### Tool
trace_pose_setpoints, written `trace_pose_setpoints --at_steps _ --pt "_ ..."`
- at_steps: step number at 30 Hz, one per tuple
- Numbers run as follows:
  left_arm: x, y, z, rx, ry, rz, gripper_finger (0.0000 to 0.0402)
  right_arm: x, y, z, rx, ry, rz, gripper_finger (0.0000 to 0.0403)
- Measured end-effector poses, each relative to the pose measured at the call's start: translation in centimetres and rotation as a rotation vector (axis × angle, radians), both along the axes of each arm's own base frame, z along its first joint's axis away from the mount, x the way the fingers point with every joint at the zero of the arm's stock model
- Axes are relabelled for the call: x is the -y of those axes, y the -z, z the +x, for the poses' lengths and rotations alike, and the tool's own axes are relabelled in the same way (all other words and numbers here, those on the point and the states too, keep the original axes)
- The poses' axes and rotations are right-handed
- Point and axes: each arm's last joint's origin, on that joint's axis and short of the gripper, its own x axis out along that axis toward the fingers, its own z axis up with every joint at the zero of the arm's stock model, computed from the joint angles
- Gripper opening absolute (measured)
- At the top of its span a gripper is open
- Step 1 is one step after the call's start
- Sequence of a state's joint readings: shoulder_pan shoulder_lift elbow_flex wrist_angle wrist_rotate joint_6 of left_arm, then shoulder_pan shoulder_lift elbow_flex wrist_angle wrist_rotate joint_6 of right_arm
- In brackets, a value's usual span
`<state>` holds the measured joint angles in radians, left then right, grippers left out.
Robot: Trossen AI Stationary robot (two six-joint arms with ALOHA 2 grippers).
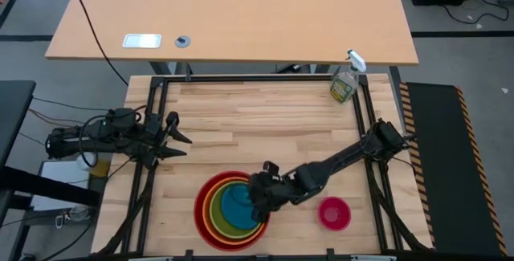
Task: Nest bowls inside each other
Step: Stack the blue bowl on top of the green bowl, then stack the red bowl on top of the blue bowl
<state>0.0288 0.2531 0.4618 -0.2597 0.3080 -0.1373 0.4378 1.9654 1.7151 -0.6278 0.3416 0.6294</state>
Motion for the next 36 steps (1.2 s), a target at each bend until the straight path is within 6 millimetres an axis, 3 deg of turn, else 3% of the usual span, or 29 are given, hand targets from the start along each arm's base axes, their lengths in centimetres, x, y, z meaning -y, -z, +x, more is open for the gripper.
trace_pose_setpoints --at_steps 5,15,18,26,33,36 --pt "0.0 0.0 0.0 -0.001 0.0 0.0 0.0192 -0.9 0.5 0.1 0.006 -0.017 0.004 0.0173" --pt "0.0 -0.1 0.0 0.006 -0.001 -0.003 0.0192 0.2 5.8 1.3 -0.255 0.003 0.122 0.0154" --pt "0.0 -0.1 0.0 0.007 -0.001 -0.004 0.0192 1.0 5.2 1.1 -0.273 0.037 0.144 0.0148" --pt "0.0 -0.1 0.0 0.009 -0.001 -0.005 0.0192 1.7 1.0 0.1 -0.133 0.08 0.138 0.0143" --pt "0.0 0.0 0.0 -0.007 -0.001 -0.01 0.0192 1.0 1.0 -3.2 -0.371 0.179 0.163 0.0143" --pt "0.0 0.1 0.0 -0.01 -0.001 -0.01 0.0192 0.0 0.5 -4.5 -0.394 0.201 0.161 0.0143"
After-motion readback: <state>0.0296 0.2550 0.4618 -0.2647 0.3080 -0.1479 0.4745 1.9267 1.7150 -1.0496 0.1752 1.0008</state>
